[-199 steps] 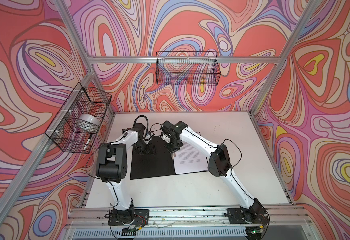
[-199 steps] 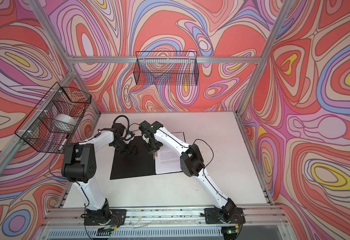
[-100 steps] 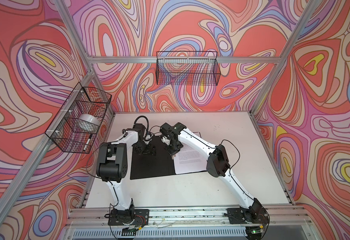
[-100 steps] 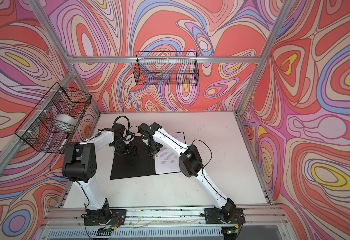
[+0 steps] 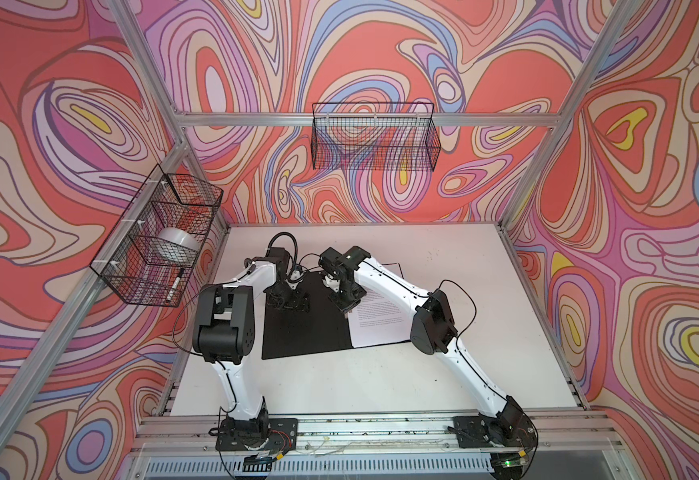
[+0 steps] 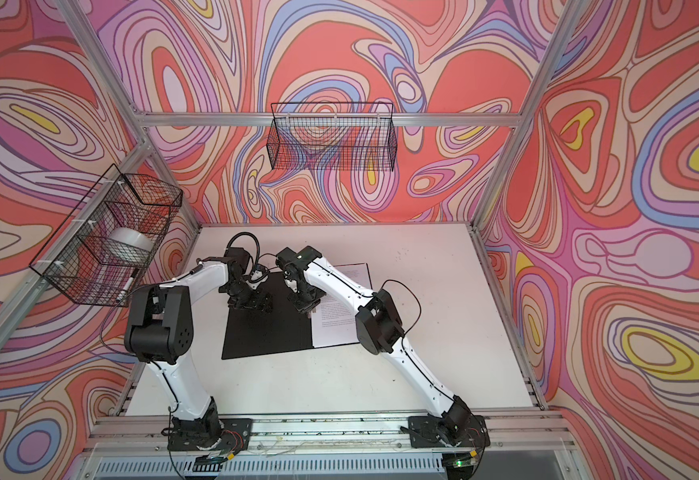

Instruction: Put the files into the folder

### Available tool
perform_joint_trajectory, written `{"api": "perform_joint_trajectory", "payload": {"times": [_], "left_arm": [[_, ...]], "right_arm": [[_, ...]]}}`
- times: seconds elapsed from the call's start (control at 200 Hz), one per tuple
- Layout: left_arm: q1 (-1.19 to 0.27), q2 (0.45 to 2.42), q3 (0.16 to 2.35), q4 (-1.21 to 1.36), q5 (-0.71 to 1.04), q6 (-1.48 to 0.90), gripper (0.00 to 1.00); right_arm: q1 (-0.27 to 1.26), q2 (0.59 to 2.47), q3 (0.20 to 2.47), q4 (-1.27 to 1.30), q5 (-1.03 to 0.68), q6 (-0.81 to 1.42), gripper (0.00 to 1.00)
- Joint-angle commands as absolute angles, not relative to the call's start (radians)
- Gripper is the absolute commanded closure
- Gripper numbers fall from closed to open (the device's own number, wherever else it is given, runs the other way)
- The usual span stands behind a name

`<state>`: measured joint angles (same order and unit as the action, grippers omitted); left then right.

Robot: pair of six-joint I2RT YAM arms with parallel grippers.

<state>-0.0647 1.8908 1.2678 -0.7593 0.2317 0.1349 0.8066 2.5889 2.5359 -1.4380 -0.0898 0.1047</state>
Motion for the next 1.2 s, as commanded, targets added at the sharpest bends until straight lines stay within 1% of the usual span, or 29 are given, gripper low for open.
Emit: {"api": "perform_joint_trajectory", "payload": {"times": [0.0,0.566,1.197], "left_arm": [[-0.06,1.912,1.275,-0.785,0.216,0.165,0.09],[-0.051,1.951,1.281,-0.801,0.213,0.185,0.09],[-0.046,1.948,1.276,-0.804,0.216,0.187,0.09]], "right_arm": [[0.803,2.656,2.533,-1.476,-0.023,0.094,0.91],[0.803,2.69,2.543,-1.485,0.0,0.091,0.92],[0.804,2.72,2.556,-1.475,0.008,0.082,0.92]]}}
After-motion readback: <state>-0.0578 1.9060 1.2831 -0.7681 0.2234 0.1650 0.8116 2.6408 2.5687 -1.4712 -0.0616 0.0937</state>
